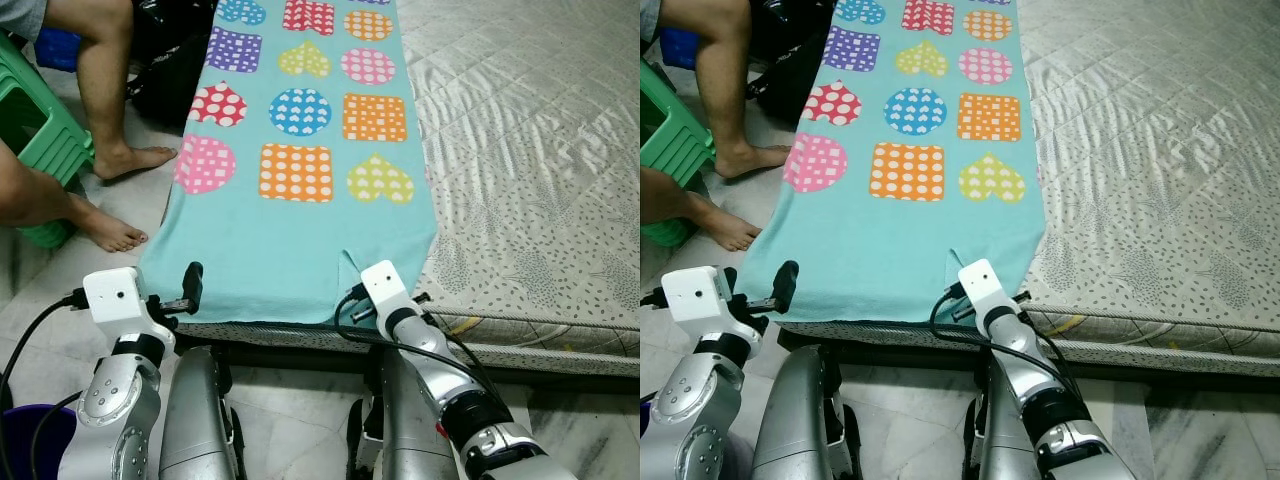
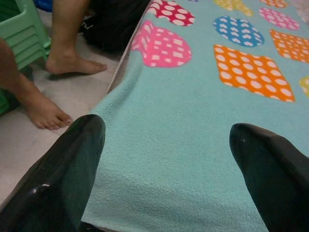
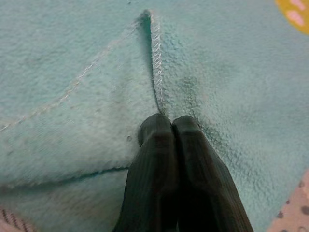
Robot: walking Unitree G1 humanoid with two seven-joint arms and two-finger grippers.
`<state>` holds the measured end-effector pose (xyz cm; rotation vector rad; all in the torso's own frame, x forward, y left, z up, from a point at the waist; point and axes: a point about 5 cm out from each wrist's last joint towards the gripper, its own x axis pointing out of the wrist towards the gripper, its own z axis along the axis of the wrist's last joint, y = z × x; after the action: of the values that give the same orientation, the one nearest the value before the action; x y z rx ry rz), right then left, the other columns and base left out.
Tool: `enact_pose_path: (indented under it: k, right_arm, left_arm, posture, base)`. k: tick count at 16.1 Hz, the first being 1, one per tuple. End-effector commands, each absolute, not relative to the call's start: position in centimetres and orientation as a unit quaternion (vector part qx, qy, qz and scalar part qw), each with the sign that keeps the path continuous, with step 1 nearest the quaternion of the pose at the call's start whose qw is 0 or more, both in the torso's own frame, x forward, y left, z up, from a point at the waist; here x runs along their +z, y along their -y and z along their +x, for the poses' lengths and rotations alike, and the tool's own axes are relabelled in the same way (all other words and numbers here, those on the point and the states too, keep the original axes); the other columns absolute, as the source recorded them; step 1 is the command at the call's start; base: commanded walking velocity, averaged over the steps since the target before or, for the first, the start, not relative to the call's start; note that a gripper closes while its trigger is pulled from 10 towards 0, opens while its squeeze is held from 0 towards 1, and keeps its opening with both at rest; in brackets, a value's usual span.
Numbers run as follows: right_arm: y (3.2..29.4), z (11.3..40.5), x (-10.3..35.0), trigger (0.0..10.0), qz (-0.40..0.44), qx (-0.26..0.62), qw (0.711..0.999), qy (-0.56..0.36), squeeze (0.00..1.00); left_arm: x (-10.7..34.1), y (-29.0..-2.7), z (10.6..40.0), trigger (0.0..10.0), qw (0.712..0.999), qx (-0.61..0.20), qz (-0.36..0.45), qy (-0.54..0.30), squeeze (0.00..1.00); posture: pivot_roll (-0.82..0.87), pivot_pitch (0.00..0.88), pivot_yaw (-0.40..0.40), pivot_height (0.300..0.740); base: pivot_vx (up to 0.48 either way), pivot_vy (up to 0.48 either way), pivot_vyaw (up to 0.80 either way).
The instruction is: Clean up the room
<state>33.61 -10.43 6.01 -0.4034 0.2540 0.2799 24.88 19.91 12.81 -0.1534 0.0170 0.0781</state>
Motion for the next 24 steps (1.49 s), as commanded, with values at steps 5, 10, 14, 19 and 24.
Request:
enact_pose_path:
  k: [5, 10, 14, 19, 24]
  right_arm:
    - [12.4, 34.1, 7.3, 0.0, -0.137, 0.095, 0.980, -0.108, 0.00]
    - [12.4, 34.1, 7.3, 0.0, -0.137, 0.095, 0.980, -0.108, 0.00]
    - [12.4, 34.1, 7.3, 0.0, -0.137, 0.095, 0.980, -0.108, 0.00]
    - [12.4, 34.1, 7.3, 0.0, -0.137, 0.095, 0.980, -0.108, 0.00]
    - [19.8, 28.3, 7.6, 0.0, -0.055, 0.129, 0.989, -0.054, 0.00]
  left_arm:
    - [12.2, -19.9, 24.8, 10.0, 0.996, 0.044, -0.080, -0.015, 0.00]
    - [12.2, -19.9, 24.8, 10.0, 0.996, 0.044, -0.080, -0.015, 0.00]
    - [12.2, -19.9, 24.8, 10.0, 0.996, 0.044, -0.080, -0.015, 0.00]
    - [12.2, -19.9, 24.8, 10.0, 0.996, 0.044, -0.080, -0.015, 0.00]
    - [11.9, -19.1, 25.9, 10.0, 0.996, 0.017, -0.084, -0.016, 0.00]
  posture:
    - [0.02, 0.232, -0.071, 0.556]
    - [0.02, 0.232, -0.071, 0.556]
    - [0.02, 0.232, -0.071, 0.556]
    - [0.02, 0.232, -0.071, 0.556]
    - [-0.05, 0.217, -0.036, 0.556]
  base:
    - [0.000, 0.000, 0.00]
    - [0.000, 0.000, 0.00]
    - [0.000, 0.000, 0.00]
    - [0.000, 0.000, 0.00]
    - [0.000, 0.000, 0.00]
